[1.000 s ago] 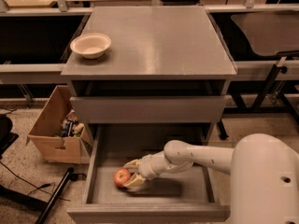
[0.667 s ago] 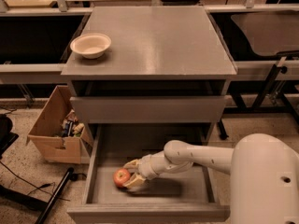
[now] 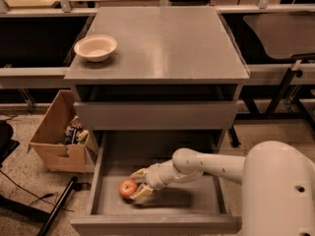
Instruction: Pick apple from middle drawer and place on counter
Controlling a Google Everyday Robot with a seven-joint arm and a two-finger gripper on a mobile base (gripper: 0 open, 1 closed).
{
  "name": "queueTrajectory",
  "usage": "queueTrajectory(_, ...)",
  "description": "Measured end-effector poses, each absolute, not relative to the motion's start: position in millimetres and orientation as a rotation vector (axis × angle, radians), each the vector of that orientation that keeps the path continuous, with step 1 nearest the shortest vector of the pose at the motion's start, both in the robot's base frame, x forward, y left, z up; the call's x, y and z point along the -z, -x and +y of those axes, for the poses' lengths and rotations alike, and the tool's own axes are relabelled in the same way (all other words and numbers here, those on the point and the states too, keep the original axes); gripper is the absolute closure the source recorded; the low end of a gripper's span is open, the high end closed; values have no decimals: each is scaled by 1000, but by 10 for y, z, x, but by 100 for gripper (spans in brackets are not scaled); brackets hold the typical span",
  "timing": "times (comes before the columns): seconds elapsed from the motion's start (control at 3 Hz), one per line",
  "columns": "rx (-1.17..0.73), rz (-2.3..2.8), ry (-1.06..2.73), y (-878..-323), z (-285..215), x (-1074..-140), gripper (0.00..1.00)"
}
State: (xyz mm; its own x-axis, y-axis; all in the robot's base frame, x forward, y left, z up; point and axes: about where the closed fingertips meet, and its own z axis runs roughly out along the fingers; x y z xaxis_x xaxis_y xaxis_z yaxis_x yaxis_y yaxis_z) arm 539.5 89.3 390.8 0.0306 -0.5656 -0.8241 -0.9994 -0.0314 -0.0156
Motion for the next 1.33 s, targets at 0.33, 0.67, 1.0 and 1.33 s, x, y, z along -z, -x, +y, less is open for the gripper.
queueTrajectory(0.33,-863,1605,1670,-5395,894,-3908,0)
queueTrajectory(0.67,-895,1574,1713,-5402,1150,-3896,0)
queueTrajectory(1.0,-908,1569,1726,-5409,1210,-3813,0)
queueTrajectory(1.33,-910,1569,1727,-5410,1216,-3805,16)
